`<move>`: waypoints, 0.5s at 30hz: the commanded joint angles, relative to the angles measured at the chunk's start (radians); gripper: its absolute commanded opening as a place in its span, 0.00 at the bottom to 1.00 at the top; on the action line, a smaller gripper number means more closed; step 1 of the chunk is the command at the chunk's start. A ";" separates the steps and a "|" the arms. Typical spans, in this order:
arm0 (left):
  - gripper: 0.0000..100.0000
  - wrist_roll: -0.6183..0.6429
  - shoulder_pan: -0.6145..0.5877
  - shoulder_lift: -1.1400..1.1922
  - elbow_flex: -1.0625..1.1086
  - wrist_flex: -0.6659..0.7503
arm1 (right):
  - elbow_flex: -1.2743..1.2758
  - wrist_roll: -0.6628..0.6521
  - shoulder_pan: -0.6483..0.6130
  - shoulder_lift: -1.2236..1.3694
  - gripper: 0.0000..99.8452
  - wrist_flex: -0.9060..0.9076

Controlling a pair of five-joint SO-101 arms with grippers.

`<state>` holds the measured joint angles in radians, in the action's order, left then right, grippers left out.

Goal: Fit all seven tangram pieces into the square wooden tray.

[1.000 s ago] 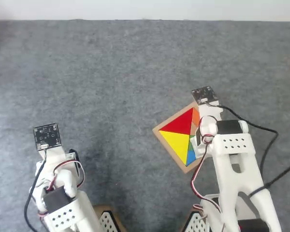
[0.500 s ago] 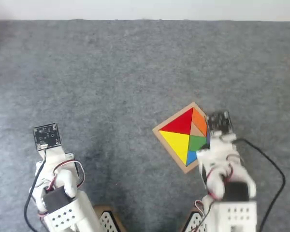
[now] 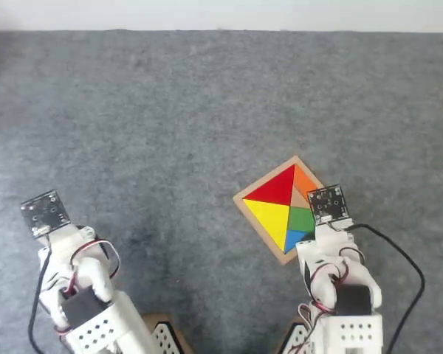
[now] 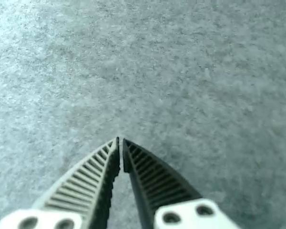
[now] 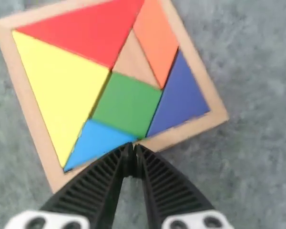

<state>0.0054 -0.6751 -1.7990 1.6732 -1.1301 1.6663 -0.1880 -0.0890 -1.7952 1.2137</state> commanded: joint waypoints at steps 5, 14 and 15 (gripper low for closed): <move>0.01 0.018 0.175 -0.021 0.010 0.000 | 0.017 0.002 0.008 -0.004 0.01 -0.010; 0.01 0.023 0.255 -0.020 0.010 -0.135 | 0.017 0.005 0.001 -0.012 0.01 0.090; 0.01 0.023 0.255 -0.020 0.010 -0.132 | 0.017 0.005 0.001 -0.012 0.01 0.090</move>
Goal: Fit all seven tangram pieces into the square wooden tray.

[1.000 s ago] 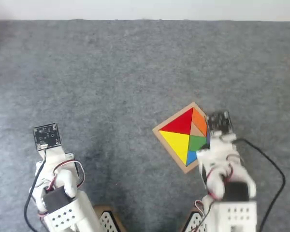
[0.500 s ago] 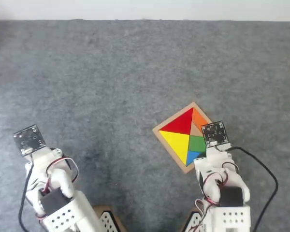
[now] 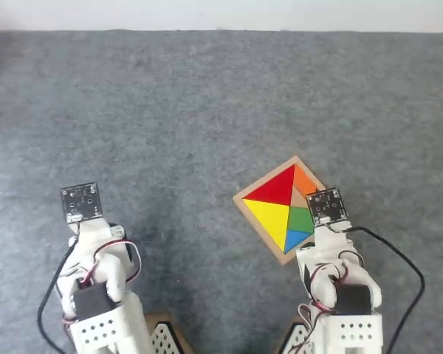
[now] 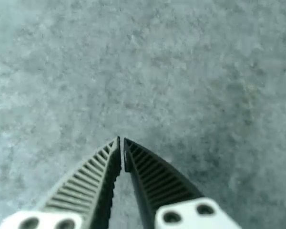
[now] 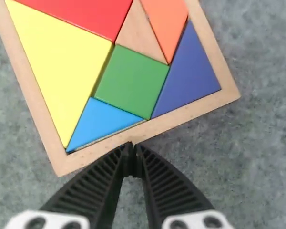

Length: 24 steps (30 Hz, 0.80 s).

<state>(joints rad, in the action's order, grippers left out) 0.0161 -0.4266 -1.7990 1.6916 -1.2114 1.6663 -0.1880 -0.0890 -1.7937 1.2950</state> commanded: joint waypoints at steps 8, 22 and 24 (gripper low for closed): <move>0.01 0.012 0.006 -0.018 -0.008 -0.051 | 0.017 0.003 0.001 -0.013 0.01 0.008; 0.01 0.012 0.006 -0.018 -0.008 -0.051 | 0.017 0.003 0.001 -0.013 0.01 0.008; 0.01 0.012 0.006 -0.018 -0.008 -0.051 | 0.017 0.003 0.001 -0.013 0.01 0.008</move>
